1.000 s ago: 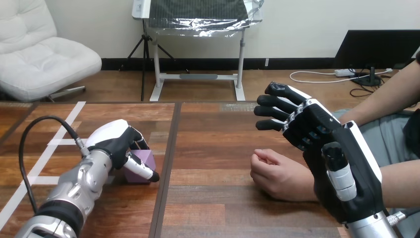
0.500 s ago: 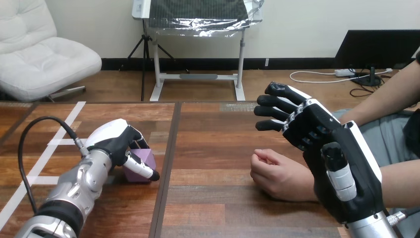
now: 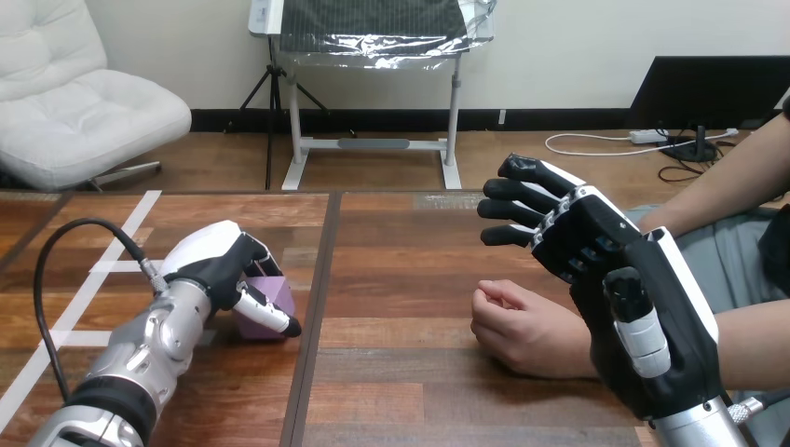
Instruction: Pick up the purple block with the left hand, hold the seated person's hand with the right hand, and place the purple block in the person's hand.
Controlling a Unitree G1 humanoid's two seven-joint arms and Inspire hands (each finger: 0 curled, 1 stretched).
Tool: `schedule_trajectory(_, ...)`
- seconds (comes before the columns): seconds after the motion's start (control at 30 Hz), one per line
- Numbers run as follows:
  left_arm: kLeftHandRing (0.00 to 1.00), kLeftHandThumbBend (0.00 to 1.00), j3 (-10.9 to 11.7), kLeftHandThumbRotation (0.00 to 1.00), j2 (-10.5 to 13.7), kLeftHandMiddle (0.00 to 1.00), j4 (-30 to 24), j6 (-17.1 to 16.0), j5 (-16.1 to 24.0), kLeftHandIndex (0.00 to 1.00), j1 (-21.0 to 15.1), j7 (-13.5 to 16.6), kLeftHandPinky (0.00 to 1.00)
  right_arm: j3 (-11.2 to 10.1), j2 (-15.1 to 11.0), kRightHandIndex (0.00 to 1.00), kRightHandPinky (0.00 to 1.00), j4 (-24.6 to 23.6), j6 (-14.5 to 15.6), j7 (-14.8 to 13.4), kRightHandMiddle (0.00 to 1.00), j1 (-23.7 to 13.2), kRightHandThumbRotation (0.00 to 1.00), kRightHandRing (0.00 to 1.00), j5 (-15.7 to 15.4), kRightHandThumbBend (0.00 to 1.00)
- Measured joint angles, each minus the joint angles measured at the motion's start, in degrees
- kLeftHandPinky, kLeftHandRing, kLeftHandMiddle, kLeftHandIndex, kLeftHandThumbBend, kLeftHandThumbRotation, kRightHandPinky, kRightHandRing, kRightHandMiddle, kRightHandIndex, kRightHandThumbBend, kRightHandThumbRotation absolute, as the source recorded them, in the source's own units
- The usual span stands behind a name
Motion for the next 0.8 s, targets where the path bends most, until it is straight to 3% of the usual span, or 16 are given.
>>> schedule_trajectory(0.3,0.47,0.64,1.09,0.0,0.04,0.52,-1.32,-1.17,-1.32,0.49,0.53,0.18,0.47,-0.19,-0.22,0.82,0.72,0.36,-0.23,0.26,0.8,-0.03,0.81,0.79,-0.68,0.96)
schedule_trajectory(0.8,0.46,0.61,4.61,0.0,0.45,0.51,-12.53,-2.09,-4.41,0.49,5.37,0.27,0.45,-2.11,-2.49,0.81,0.75,2.47,-1.01,-2.09,0.8,-1.4,0.84,0.79,-8.27,0.96)
